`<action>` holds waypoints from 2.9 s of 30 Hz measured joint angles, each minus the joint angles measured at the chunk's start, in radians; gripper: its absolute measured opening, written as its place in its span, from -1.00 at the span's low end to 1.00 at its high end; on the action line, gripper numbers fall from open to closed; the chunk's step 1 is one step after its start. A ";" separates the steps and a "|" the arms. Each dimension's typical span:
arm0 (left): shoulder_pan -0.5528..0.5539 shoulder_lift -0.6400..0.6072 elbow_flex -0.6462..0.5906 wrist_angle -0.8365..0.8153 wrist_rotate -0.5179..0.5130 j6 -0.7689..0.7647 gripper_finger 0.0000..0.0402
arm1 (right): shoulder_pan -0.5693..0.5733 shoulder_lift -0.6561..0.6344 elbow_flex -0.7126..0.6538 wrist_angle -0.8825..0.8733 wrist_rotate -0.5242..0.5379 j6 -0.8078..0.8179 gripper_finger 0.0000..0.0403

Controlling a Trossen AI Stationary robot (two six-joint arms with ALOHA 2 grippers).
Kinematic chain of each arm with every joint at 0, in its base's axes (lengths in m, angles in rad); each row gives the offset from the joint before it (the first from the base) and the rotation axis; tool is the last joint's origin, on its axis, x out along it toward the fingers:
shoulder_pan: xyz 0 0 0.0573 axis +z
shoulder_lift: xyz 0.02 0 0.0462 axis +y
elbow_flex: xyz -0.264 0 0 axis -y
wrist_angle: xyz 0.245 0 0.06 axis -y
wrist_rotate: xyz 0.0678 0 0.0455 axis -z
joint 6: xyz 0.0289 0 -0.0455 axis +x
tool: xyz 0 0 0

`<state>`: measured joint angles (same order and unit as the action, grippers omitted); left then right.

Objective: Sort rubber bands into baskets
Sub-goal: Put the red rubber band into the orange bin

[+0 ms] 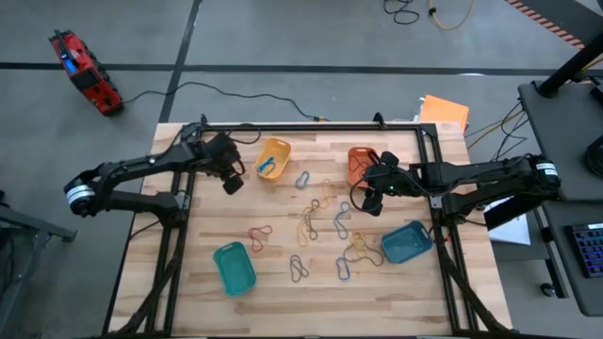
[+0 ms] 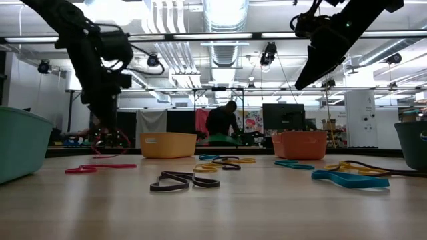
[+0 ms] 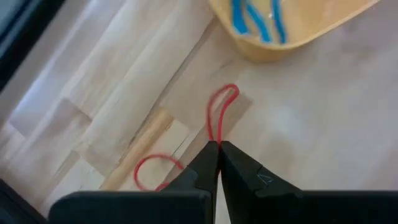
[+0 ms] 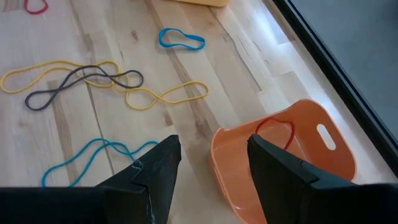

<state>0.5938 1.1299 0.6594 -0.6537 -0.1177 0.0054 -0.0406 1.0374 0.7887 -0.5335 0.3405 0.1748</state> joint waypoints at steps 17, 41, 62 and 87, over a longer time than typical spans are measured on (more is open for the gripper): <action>-0.187 -0.226 0.080 -0.098 -0.008 -0.153 -1.00 | 0.001 0.000 0.000 0.016 0.000 -0.001 -0.09; -0.747 -0.176 0.369 -0.228 -0.101 -0.387 -1.00 | 0.063 -0.006 -0.075 0.343 -0.034 -0.173 -0.09; -1.049 -0.043 0.502 -0.264 -0.161 -0.622 -1.00 | 0.063 -0.005 -0.087 0.368 -0.080 -0.151 -0.09; -0.890 0.254 0.618 -0.102 -0.331 -0.159 -1.00 | 0.084 0.288 0.019 0.930 -0.364 -0.297 -0.09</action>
<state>-0.2963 1.3836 1.2771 -0.7556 -0.4483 -0.1535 0.0437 1.3256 0.8076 0.3968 -0.0231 -0.1220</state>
